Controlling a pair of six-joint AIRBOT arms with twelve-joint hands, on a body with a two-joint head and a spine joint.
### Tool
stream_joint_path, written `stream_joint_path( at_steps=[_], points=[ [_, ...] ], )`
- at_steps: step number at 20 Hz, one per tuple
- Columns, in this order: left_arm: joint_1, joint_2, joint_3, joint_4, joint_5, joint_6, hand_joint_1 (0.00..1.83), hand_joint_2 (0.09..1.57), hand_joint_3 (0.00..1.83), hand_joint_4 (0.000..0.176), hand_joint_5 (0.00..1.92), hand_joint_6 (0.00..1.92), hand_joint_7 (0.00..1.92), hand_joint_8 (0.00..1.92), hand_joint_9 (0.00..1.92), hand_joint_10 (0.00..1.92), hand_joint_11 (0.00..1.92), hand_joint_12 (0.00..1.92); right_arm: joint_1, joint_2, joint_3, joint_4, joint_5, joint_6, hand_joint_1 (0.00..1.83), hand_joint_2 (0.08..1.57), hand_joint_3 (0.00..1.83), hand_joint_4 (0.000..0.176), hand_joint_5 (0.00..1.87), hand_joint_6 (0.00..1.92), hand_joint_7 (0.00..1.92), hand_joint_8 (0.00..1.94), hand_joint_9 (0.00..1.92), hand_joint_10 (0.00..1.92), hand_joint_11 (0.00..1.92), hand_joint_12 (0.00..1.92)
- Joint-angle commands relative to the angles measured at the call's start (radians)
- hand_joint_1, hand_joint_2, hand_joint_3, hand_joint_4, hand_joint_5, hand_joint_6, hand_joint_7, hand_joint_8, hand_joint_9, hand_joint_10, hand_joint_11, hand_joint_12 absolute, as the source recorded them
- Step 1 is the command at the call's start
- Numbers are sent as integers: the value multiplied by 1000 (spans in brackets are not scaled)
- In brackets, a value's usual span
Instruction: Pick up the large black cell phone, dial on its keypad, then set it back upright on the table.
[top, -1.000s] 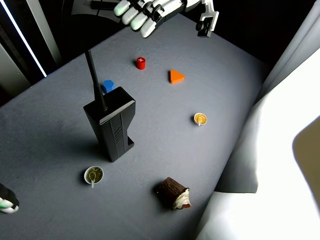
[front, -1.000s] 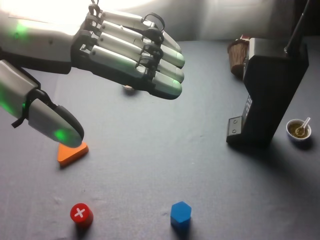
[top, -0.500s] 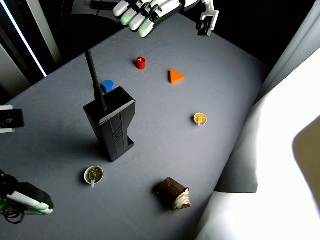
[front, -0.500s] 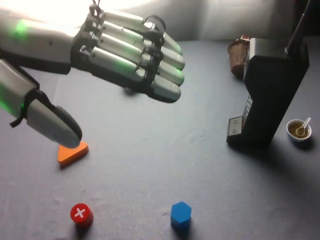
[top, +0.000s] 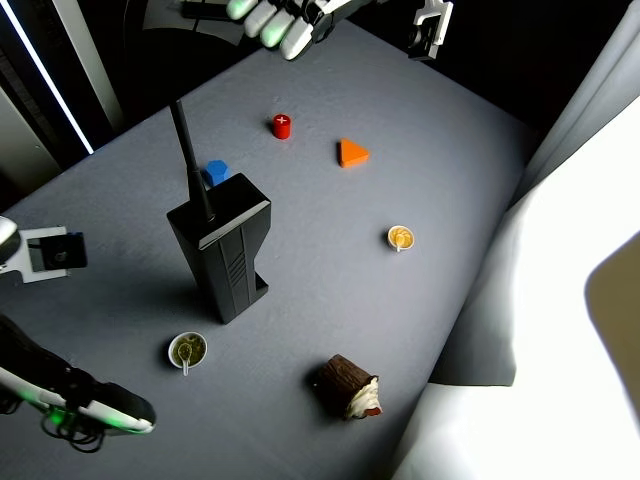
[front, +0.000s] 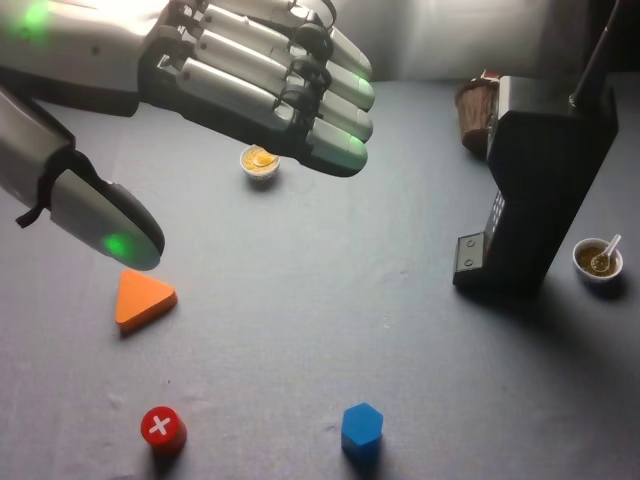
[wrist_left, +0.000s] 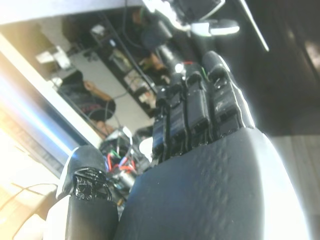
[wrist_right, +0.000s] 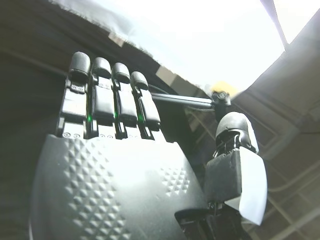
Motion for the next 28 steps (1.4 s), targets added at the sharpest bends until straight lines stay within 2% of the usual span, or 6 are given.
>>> stream_joint_path(
  at_steps=[1, 5, 10, 15, 24, 28],
  points=[
    [-27, 8, 4, -112, -28, -4, 42, 1242, 1, 5, 197, 3, 204, 0, 167, 0, 0, 438, 12, 0, 11, -27, 106, 9, 136, 966, 0, 0, 172, 4, 188, 3, 193, 4, 0, 573],
    [-28, 8, 4, -104, -31, -5, 0, 1233, 0, 6, 195, 4, 212, 5, 156, 4, 0, 467, 36, -26, 34, -30, 88, 10, 267, 946, 0, 0, 176, 1, 190, 1, 206, 2, 0, 653],
    [-28, 8, 4, -98, -33, -8, 0, 1231, 0, 7, 207, 3, 233, 3, 175, 5, 0, 463, 60, -59, 61, -88, 60, 17, 404, 962, 0, 0, 118, 0, 141, 0, 164, 2, 0, 535],
    [-33, 11, 4, -92, -34, -8, 0, 1232, 1, 6, 189, 0, 203, 0, 144, 0, 0, 399, 107, -72, 74, -117, 19, 17, 690, 903, 0, 0, 50, 0, 60, 0, 78, 0, 0, 360],
    [-56, 4, 3, -78, -34, -13, 0, 1233, 0, 3, 178, 0, 185, 1, 135, 0, 0, 386, 137, -94, 99, -165, -27, 17, 784, 918, 2, 0, 0, 0, 0, 0, 0, 0, 0, 51],
    [-56, 4, 3, -75, -34, -19, 2, 1229, 1, 6, 188, 0, 189, 1, 154, 0, 0, 419, 149, -94, 94, -177, -29, 17, 791, 934, 7, 0, 0, 0, 0, 0, 0, 0, 3, 50]
  ],
)
